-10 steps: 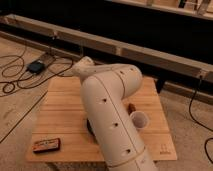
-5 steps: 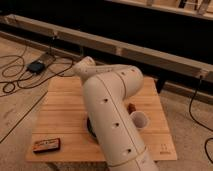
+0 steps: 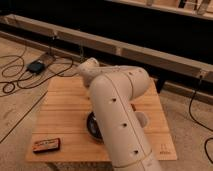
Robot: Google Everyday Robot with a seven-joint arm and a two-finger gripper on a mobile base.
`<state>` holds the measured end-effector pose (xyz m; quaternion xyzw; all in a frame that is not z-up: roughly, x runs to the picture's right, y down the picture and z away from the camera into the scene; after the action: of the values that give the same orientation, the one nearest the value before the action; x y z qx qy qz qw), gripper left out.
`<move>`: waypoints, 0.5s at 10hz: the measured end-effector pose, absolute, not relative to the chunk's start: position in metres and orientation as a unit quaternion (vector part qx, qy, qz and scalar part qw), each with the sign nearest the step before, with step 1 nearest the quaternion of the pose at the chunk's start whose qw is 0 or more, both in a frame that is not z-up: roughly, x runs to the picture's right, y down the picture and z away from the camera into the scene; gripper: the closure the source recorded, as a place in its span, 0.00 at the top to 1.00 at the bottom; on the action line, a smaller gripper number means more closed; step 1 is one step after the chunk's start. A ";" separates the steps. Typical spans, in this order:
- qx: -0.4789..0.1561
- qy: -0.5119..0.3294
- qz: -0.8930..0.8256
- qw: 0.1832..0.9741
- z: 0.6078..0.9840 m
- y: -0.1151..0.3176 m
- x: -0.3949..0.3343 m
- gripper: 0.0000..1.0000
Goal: Wipe the white sponge on the table
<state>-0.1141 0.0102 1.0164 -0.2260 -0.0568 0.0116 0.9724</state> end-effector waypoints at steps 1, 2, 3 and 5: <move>-0.221 -0.073 0.015 0.972 1.017 0.008 -0.123 0.00; -0.217 -0.084 0.017 0.972 1.017 0.006 -0.130 0.00; -0.212 -0.094 0.016 0.973 1.018 0.002 -0.137 0.00; -0.205 -0.113 0.010 0.972 1.019 -0.006 -0.154 0.00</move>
<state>-0.1544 -0.0061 1.0195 -0.2049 -0.1132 0.0105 0.9722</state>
